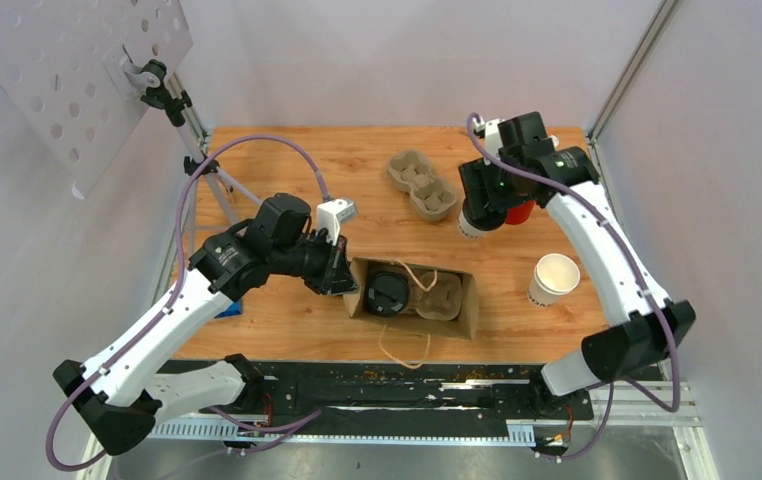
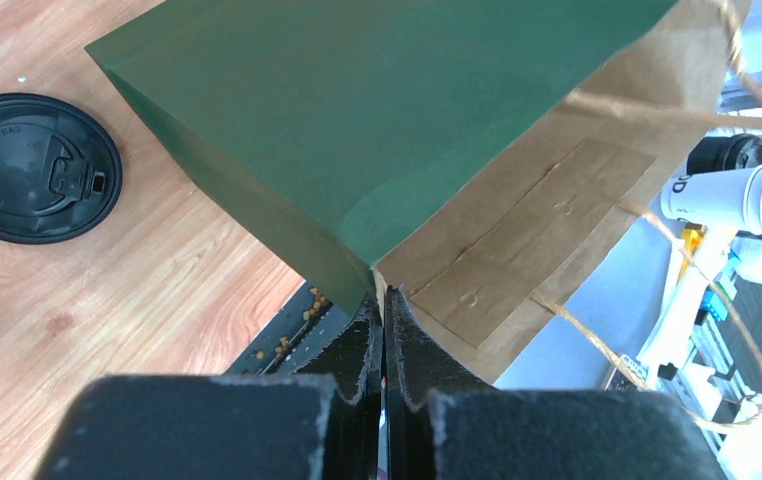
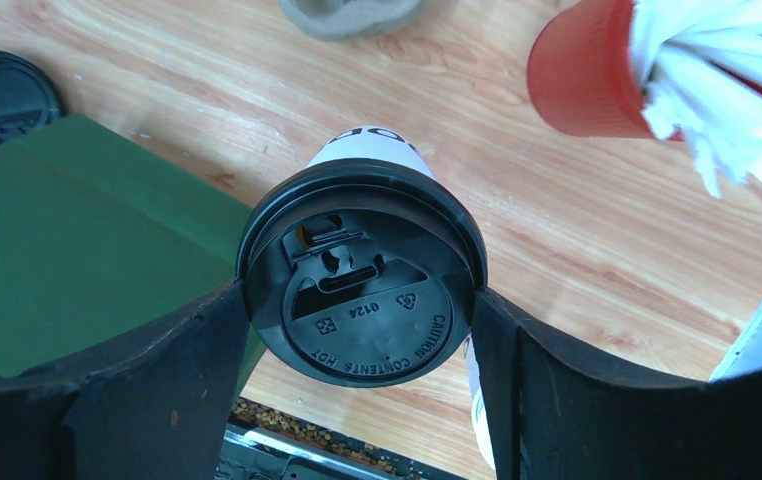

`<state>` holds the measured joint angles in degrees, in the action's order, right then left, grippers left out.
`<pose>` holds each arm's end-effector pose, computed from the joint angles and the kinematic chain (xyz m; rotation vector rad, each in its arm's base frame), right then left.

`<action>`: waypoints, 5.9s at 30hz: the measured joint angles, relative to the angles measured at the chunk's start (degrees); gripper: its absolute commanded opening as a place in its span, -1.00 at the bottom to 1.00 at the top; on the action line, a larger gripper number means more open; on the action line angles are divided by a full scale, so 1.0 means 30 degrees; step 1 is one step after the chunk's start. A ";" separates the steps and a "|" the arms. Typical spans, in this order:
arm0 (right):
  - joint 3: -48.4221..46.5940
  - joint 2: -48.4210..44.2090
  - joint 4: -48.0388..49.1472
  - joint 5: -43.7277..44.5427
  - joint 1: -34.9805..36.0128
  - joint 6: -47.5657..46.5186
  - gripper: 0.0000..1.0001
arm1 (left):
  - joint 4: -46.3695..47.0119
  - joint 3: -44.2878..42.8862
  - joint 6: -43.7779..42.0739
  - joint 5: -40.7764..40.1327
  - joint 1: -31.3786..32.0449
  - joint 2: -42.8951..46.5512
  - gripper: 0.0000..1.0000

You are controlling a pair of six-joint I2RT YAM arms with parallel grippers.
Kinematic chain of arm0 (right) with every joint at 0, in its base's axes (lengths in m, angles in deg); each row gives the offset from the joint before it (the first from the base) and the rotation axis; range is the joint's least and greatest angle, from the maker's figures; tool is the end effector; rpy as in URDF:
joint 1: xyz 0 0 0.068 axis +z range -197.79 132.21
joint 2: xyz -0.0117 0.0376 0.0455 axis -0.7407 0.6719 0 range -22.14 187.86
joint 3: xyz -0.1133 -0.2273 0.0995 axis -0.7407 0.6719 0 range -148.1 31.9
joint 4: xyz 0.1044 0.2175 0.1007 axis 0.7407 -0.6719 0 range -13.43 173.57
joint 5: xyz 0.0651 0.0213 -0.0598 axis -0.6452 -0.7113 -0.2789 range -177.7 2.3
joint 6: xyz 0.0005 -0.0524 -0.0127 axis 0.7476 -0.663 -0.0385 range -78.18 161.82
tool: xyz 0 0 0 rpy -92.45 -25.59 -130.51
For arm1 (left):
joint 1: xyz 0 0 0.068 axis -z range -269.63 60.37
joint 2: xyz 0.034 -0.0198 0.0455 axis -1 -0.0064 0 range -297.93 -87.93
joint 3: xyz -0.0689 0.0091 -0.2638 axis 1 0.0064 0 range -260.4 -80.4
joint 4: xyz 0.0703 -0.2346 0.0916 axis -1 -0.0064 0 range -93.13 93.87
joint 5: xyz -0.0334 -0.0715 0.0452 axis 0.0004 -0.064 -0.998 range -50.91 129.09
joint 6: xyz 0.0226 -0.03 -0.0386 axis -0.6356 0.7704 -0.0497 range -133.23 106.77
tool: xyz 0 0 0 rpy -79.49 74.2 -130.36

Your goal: Pack the takeout coffee

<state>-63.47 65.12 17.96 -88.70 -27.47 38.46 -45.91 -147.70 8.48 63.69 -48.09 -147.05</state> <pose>0.2814 0.1049 0.3787 -0.5357 2.5236 0.1332 0.1385 -0.1425 0.3638 0.6557 2.3623 -1.0281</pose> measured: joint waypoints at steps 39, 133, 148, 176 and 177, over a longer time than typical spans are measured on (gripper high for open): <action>0.2106 -1.5140 -0.1326 -1.1023 0.0000 0.0947 0.19 | -0.0765 -0.1763 0.0874 -0.0954 0.0000 -0.1807 -1.00; 0.7169 -0.8327 0.2980 0.5202 1.7114 -1.0083 0.11 | 0.0291 -0.1297 0.0452 0.0022 -0.0007 0.0138 -0.18; 0.8553 -0.8109 0.4473 0.7533 1.8790 -0.7606 0.11 | 0.1107 -0.1290 -0.0168 0.0124 -0.0007 -0.0583 -0.65; 1.0032 -0.7373 0.7249 0.9508 1.8848 -0.6047 0.11 | 0.1370 0.0284 -0.1129 -0.0466 -0.0015 0.0743 0.04; 1.0032 -0.7293 0.7264 0.9500 1.8848 -0.6047 0.11 | 0.1370 0.0350 -0.1115 -0.0503 -0.0015 0.0838 0.04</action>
<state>-33.38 43.25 39.75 -60.19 29.07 20.32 -41.80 -146.66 5.14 62.19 -48.14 -144.53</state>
